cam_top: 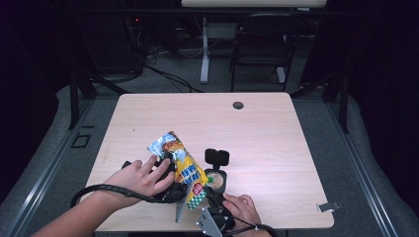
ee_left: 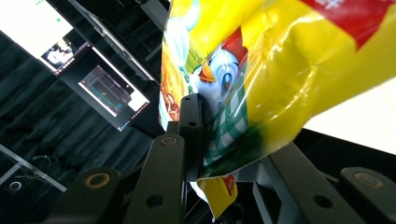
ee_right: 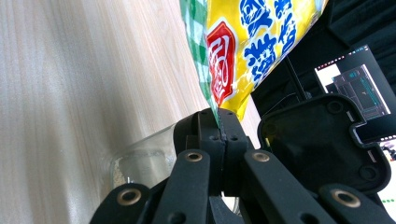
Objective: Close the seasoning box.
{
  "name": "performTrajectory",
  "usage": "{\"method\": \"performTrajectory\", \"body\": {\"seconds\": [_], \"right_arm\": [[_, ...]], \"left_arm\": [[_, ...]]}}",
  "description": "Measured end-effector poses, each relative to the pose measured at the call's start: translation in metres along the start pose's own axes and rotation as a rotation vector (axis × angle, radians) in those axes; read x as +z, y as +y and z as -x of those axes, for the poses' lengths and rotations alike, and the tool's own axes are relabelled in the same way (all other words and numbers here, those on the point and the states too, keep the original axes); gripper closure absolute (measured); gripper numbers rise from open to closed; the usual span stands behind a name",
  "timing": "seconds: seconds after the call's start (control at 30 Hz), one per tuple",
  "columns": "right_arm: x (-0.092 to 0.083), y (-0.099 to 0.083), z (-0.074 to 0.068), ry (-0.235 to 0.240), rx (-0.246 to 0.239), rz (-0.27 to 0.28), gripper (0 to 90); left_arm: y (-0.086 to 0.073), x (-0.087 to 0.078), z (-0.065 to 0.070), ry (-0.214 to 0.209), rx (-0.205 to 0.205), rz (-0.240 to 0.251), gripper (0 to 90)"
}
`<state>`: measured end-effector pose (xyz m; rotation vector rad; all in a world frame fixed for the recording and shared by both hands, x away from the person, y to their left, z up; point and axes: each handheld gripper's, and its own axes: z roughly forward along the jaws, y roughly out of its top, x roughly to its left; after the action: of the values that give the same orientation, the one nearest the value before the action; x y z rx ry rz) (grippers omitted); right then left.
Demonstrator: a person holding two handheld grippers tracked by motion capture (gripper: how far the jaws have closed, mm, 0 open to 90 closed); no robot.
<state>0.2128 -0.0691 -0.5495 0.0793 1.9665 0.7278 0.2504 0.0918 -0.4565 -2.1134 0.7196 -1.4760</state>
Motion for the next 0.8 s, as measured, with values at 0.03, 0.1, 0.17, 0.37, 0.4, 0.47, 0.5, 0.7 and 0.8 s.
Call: {"method": "performTrajectory", "body": {"seconds": [0.03, 0.1, 0.17, 0.37, 0.4, 0.47, 0.5, 0.7, 0.8], "right_arm": [[0.0000, 0.0000, 0.0000, 0.000, 0.000, 0.001, 90.0], [0.0000, 0.0000, -0.0001, 0.001, 0.002, 0.003, 90.0], [-0.0001, 0.0001, -0.0002, 0.001, 0.000, 0.001, 90.0], [0.0003, -0.0002, -0.0017, 0.000, 0.010, 0.015, 90.0], [0.0000, 0.0000, -0.0014, 0.001, 0.005, 0.011, 90.0], [-0.0011, 0.0005, -0.0007, -0.001, -0.006, -0.004, 90.0], [-0.0011, 0.0006, -0.0008, -0.003, -0.007, -0.003, 90.0], [-0.0008, 0.0005, -0.0016, -0.001, 0.001, 0.005, 90.0], [-0.0009, 0.0006, -0.0016, -0.002, 0.001, 0.004, 90.0]], "left_arm": [[0.0000, -0.0002, -0.0004, 0.002, 0.000, 0.001, 78.0], [0.0001, -0.0007, -0.0009, 0.000, 0.002, 0.000, 78.0], [0.0004, -0.0010, -0.0012, 0.000, 0.004, 0.000, 78.1], [0.0006, -0.0022, -0.0034, 0.002, 0.010, -0.001, 78.1], [0.0010, -0.0026, -0.0040, 0.001, 0.016, -0.004, 78.2], [0.0008, -0.0025, -0.0045, 0.004, 0.010, 0.002, 78.2], [0.0009, -0.0025, -0.0043, 0.008, 0.009, 0.005, 78.2], [0.0009, -0.0028, -0.0051, 0.003, 0.013, 0.005, 78.4], [0.0011, -0.0028, -0.0060, -0.002, 0.015, 0.005, 78.6]]}}
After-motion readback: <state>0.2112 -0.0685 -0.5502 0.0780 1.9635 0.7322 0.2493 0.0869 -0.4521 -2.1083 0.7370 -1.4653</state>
